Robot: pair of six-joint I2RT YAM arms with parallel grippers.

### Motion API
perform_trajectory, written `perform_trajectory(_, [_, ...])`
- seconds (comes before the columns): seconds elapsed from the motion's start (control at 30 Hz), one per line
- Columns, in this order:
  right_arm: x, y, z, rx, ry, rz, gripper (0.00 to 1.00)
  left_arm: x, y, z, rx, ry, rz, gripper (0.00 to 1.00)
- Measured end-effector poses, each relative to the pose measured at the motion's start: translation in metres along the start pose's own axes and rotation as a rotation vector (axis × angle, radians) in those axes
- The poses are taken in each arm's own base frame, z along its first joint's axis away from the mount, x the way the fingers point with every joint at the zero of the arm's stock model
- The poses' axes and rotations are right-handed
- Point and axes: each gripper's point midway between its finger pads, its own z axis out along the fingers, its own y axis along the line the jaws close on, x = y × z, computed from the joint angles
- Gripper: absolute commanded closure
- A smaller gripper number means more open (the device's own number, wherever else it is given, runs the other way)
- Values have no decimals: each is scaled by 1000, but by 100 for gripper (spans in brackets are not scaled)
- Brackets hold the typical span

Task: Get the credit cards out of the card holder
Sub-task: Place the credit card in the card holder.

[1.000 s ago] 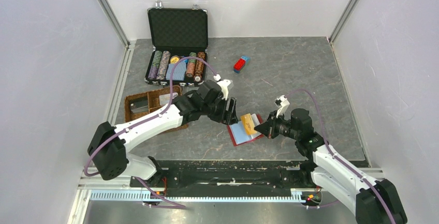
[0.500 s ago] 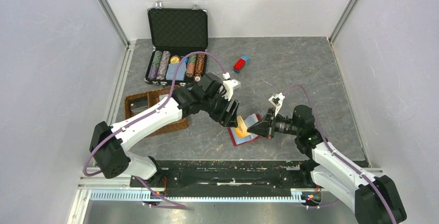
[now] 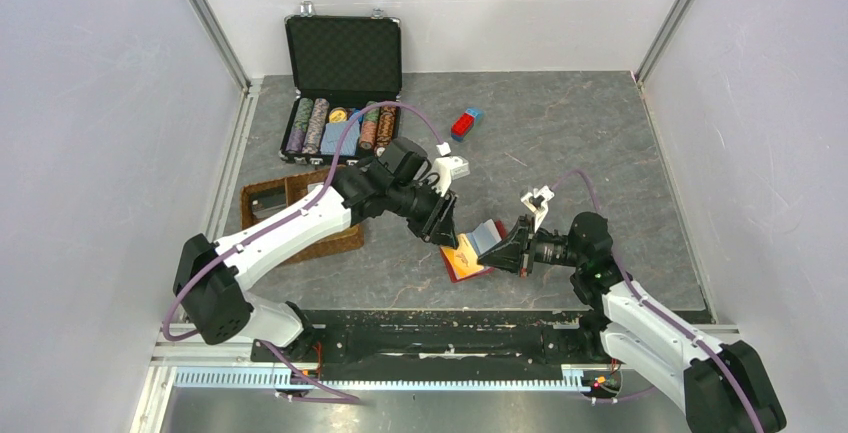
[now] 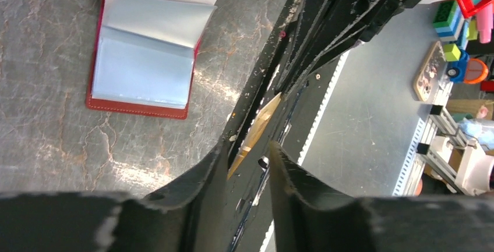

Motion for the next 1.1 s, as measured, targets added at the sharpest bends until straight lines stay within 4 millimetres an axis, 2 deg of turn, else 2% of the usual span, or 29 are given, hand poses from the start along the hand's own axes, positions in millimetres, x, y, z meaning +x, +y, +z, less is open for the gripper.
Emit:
perform_trajectory(0.1, [0, 0, 0, -1, -1, -2, 100, -3, -4, 1, 39, -14, 5, 87])
perform_trajectory(0.2, [0, 1, 0, -1, -1, -5, 98, -5, -6, 1, 65, -23, 7, 98])
perform_trajectory(0.27, [1, 0, -1, 2, -1, -3, 89, -4, -8, 1, 87, -22, 5, 98])
perform_trajectory(0.33, [2, -2, -1, 11, -1, 2, 74, -4, -9, 2, 98, -25, 6, 98])
perform_trajectory(0.43, [2, -7, -1, 37, -7, 12, 59, -3, -6, 2, 107, -29, -6, 98])
perform_trajectory(0.57, [-1, -16, -3, 106, -33, 1, 40, -3, 12, -1, 76, -51, -96, 98])
perform_trajectory(0.63, [-8, -20, -5, 147, -69, -36, 35, -5, 25, -6, 47, -76, -149, 98])
perform_trajectory(0.73, [-22, -21, -10, 193, -126, -102, 34, -11, 50, -24, -30, -145, -241, 98])
perform_trajectory(0.87, [-32, -26, -14, 247, -149, -151, 31, -26, 80, -58, -165, -276, -323, 98])
perform_trajectory(1.0, [-27, -42, -17, 324, -134, -140, 8, -29, 111, -102, -394, -409, -414, 98])
perform_trajectory(1.1, [-21, -55, -20, 388, -111, -123, 2, -25, 124, -139, -561, -510, -441, 98])
